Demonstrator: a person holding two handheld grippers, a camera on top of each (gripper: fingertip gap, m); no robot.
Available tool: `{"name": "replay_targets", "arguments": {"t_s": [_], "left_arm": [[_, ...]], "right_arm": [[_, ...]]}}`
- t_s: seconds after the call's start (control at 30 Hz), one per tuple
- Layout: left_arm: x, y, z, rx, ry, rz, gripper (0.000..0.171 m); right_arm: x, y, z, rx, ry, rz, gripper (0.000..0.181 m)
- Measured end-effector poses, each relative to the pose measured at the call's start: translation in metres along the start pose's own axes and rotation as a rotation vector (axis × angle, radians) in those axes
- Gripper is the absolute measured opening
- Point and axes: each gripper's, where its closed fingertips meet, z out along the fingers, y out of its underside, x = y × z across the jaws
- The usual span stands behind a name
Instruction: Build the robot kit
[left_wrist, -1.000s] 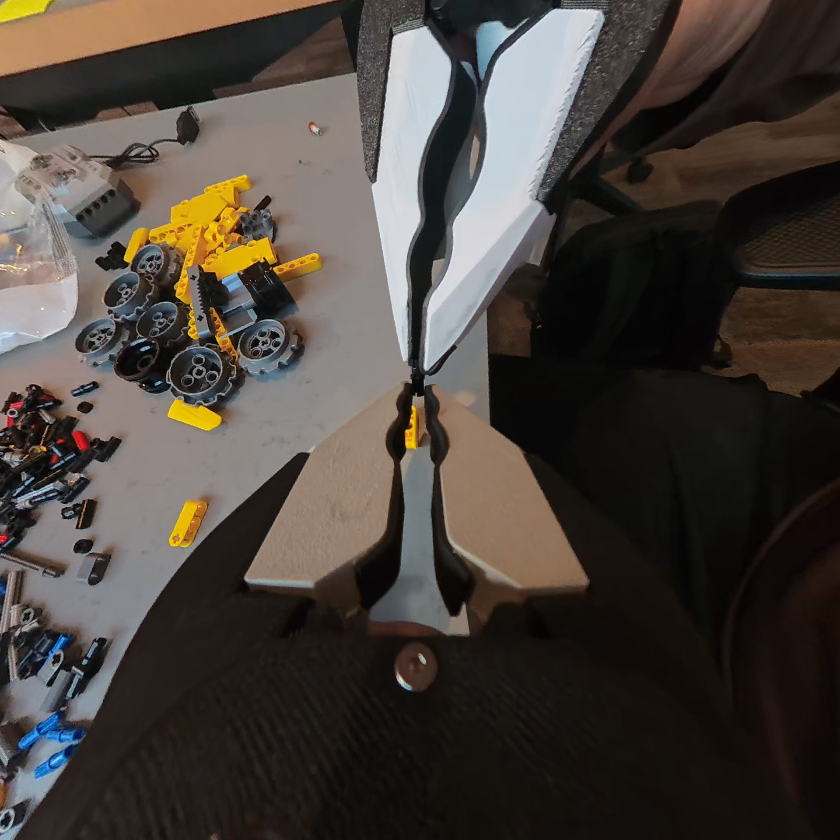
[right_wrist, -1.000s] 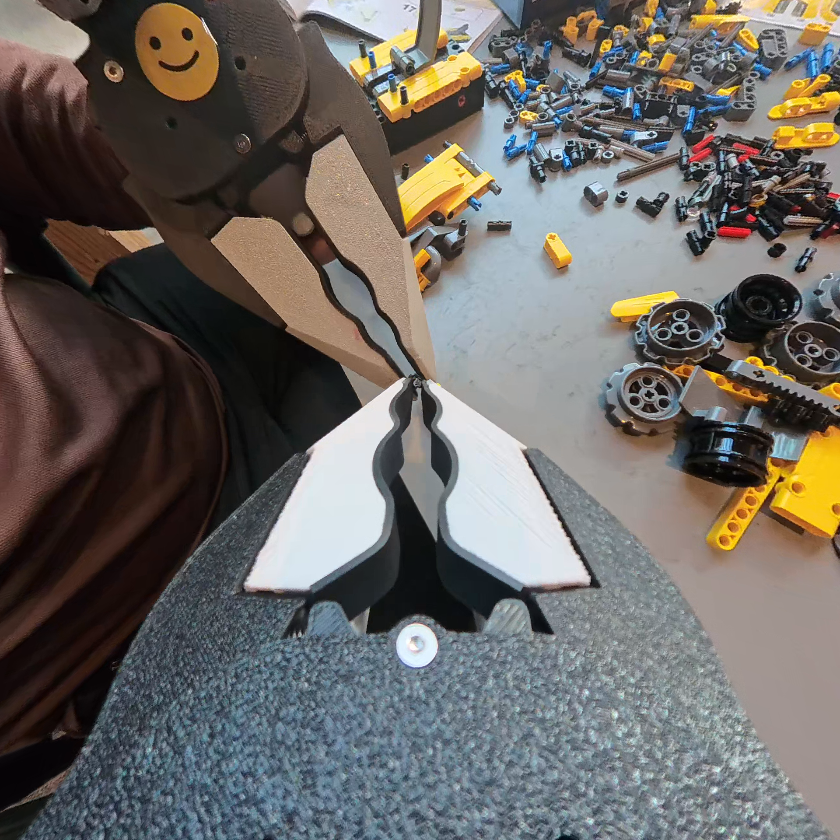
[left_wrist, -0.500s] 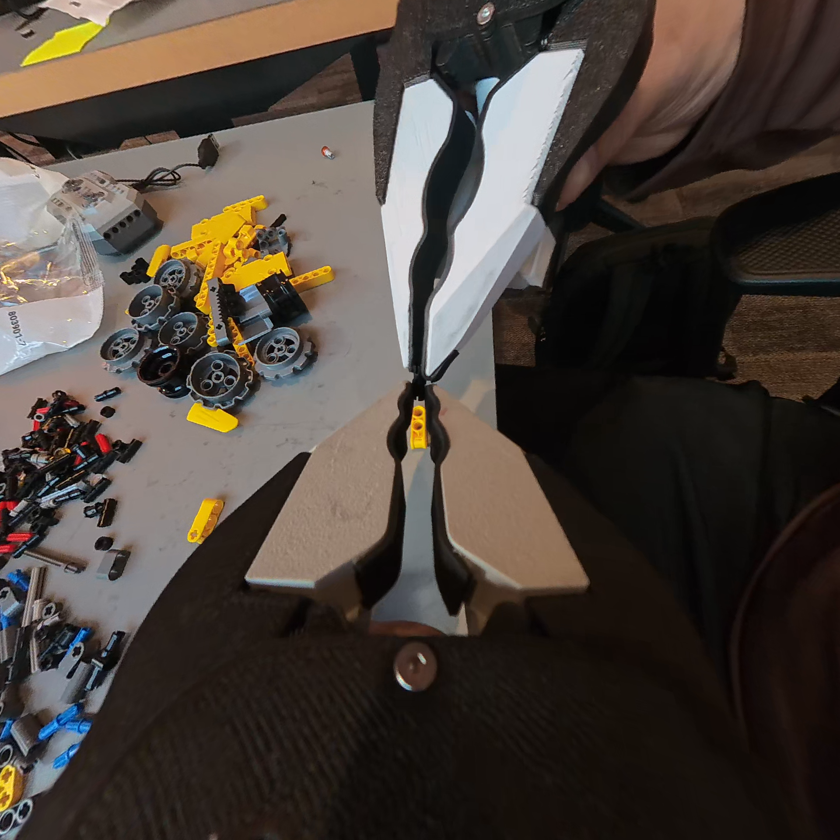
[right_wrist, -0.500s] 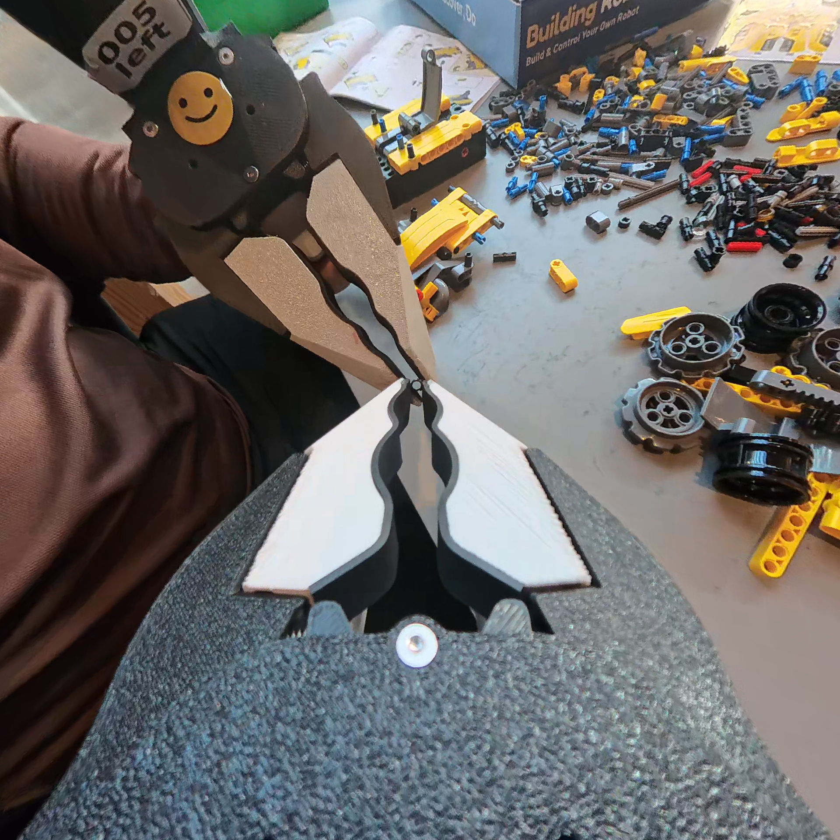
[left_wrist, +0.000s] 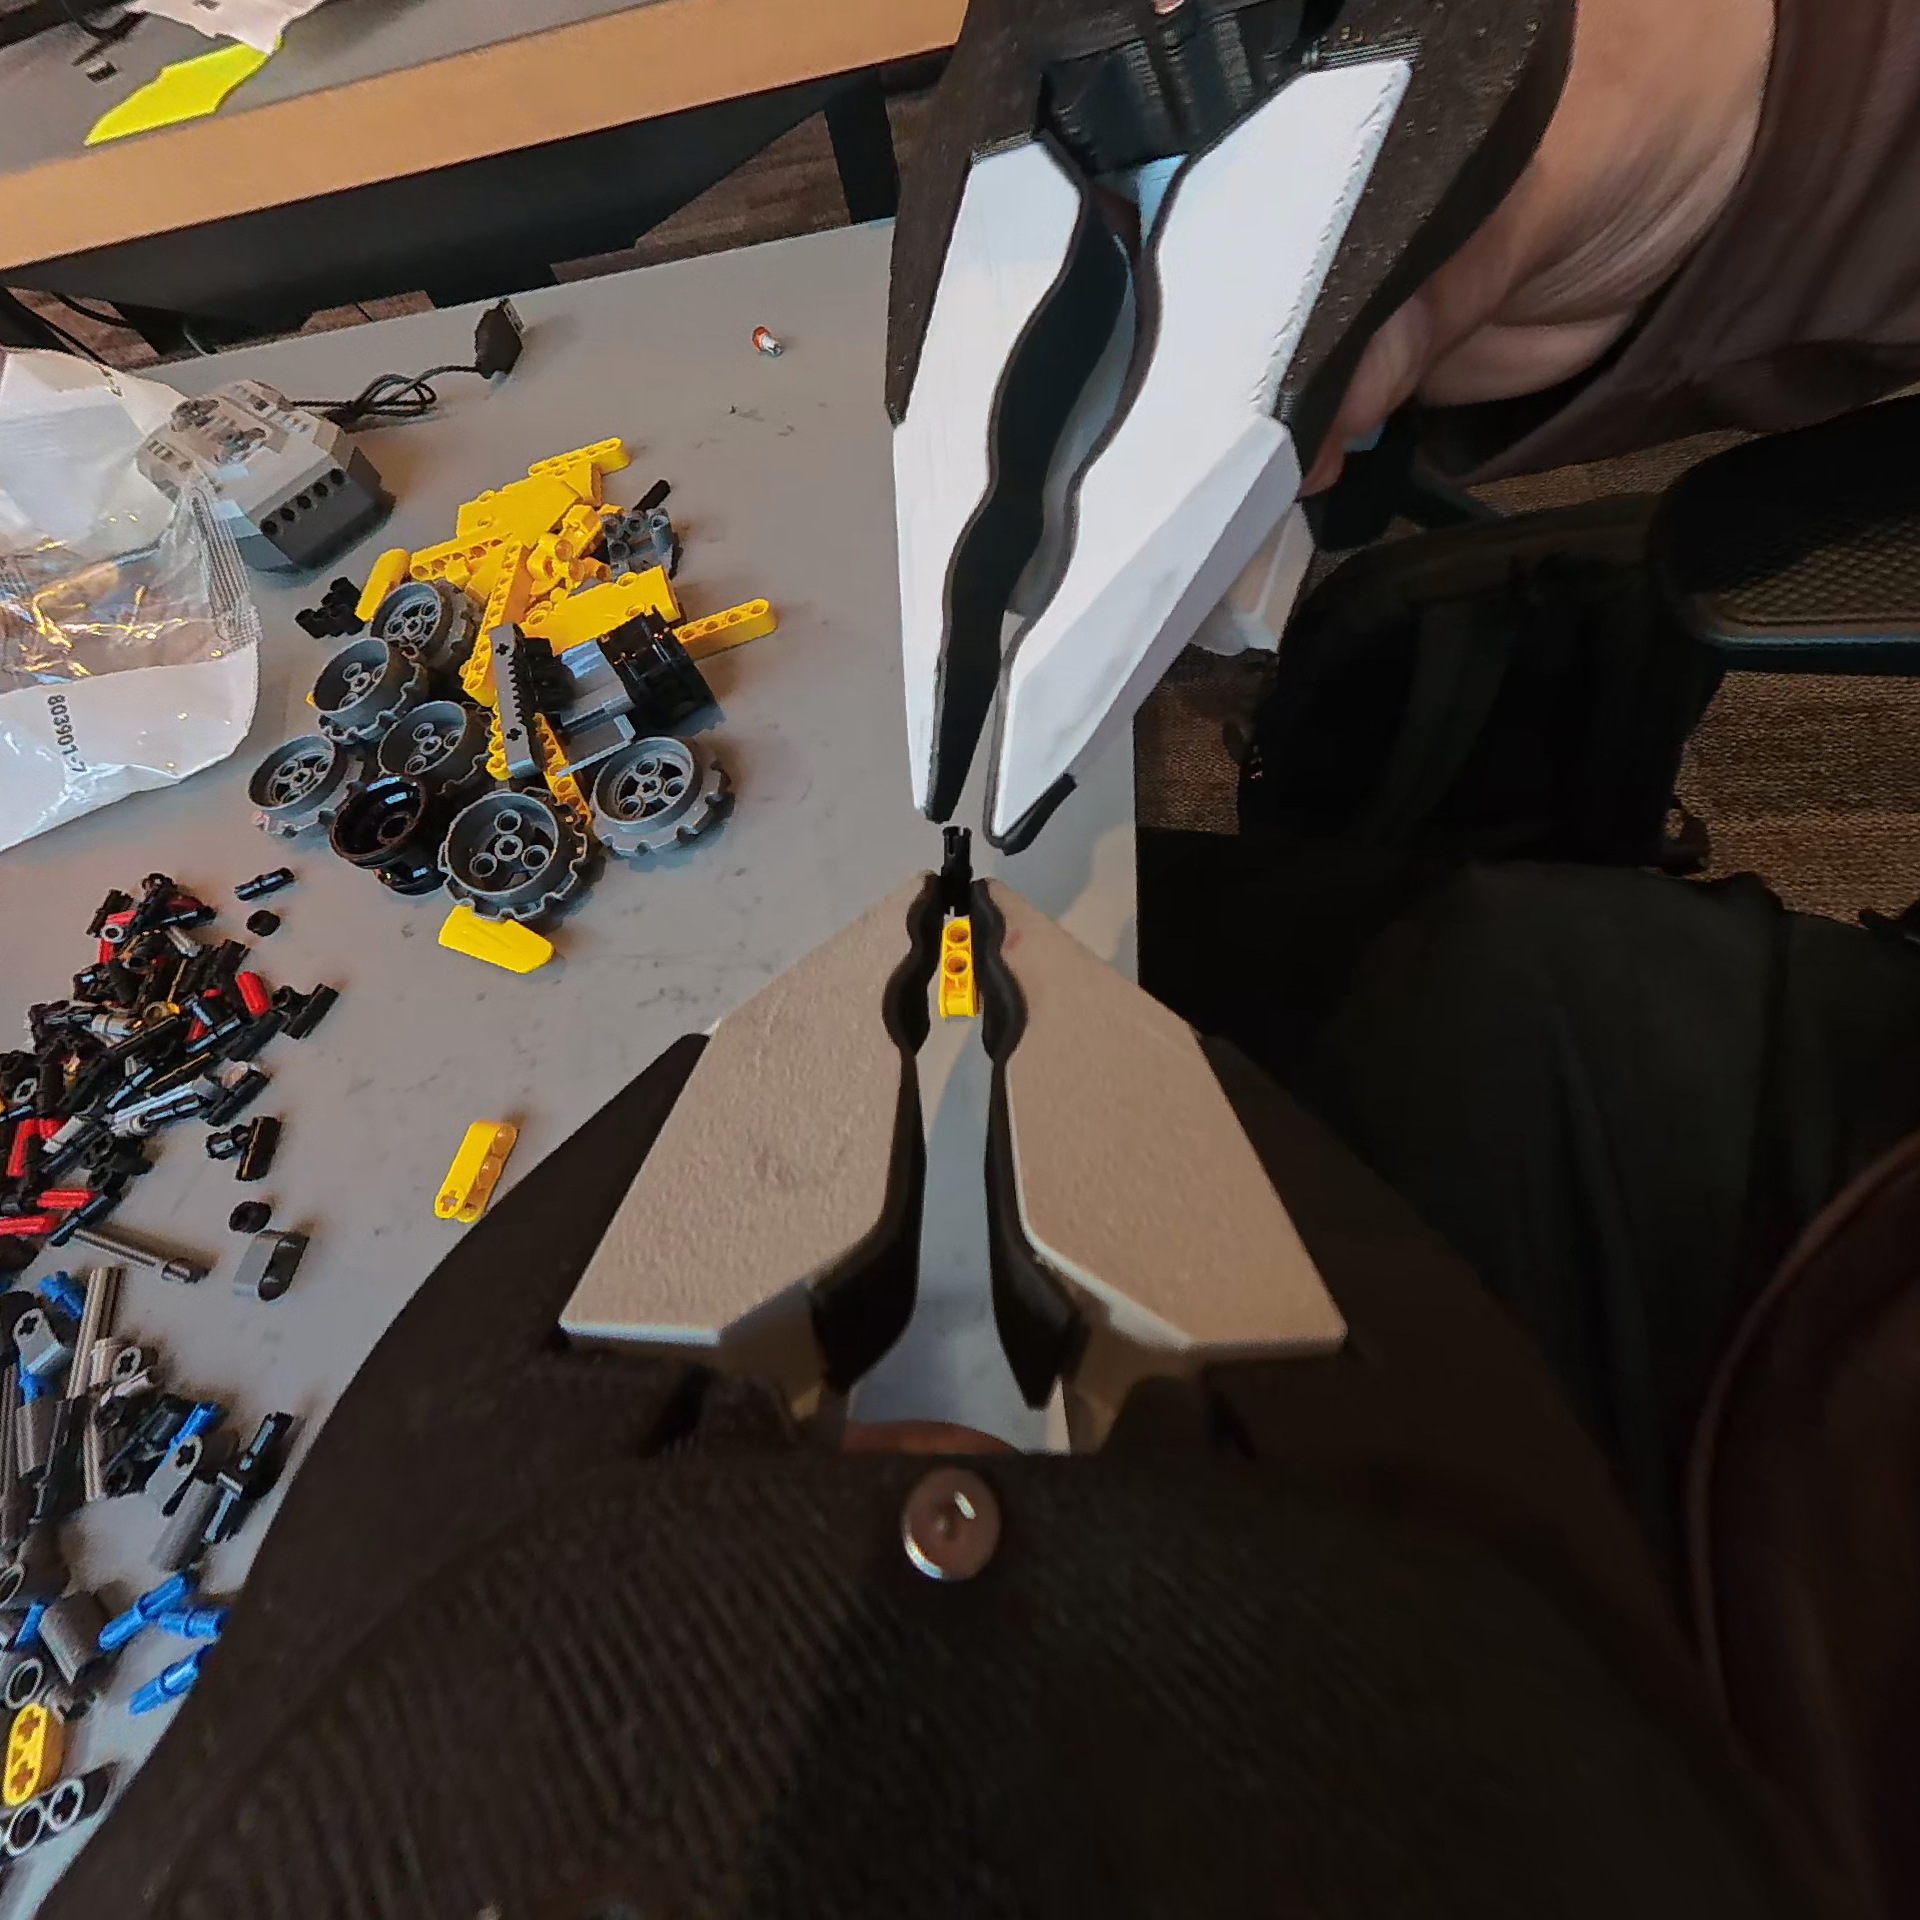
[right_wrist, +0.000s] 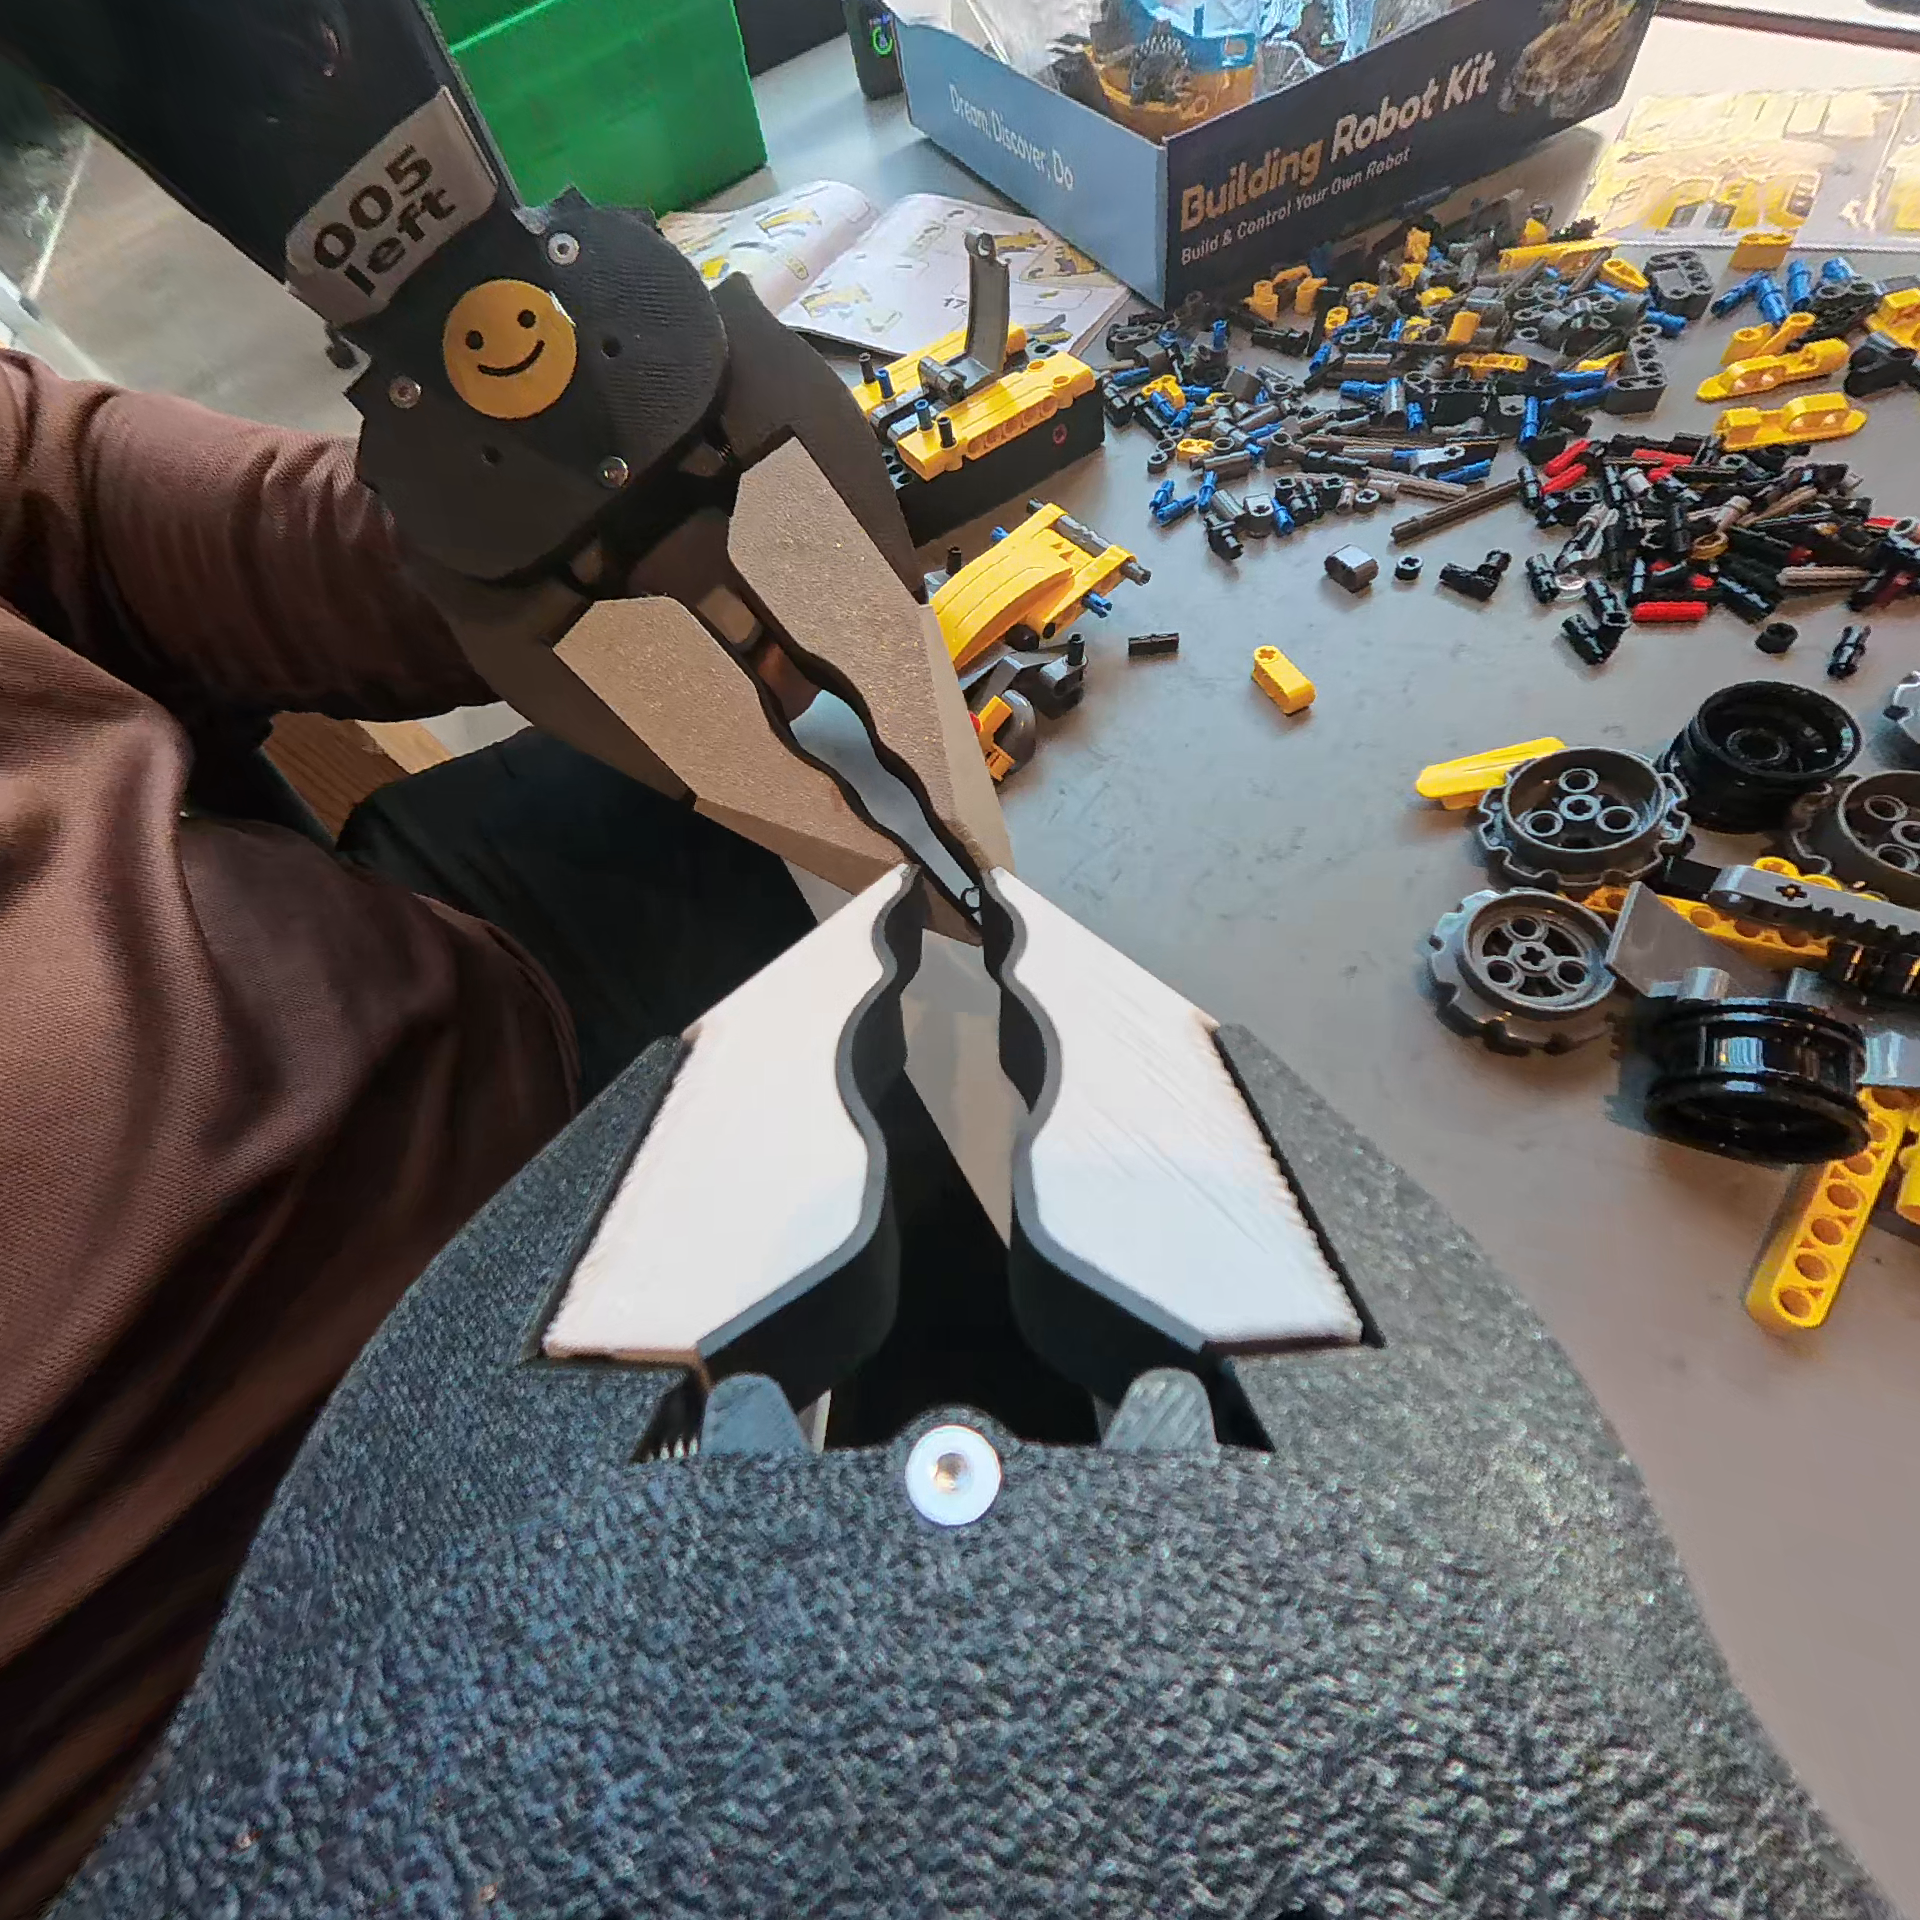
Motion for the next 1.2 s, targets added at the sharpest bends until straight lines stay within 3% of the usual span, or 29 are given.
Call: {"name": "replay_targets", "arguments": {"t_s": [0.3, 0.6, 1.2], "left_arm": [[-0.002, 0.001, 0.0, 0.003, -0.009, 0.005, 0.001], [-0.004, 0.0, -0.001, 0.016, -0.031, 0.039, 0.001], [-0.002, -0.005, -0.002, 0.052, -0.028, 0.085, 0.001]], "right_arm": [[0.007, -0.006, -0.007, 0.039, 0.042, -0.04, 0.017], [0.005, -0.003, -0.008, -0.034, 0.057, -0.141, 0.002], [0.003, 0.002, 0.004, -0.102, 0.029, -0.181, 0.0]]}}
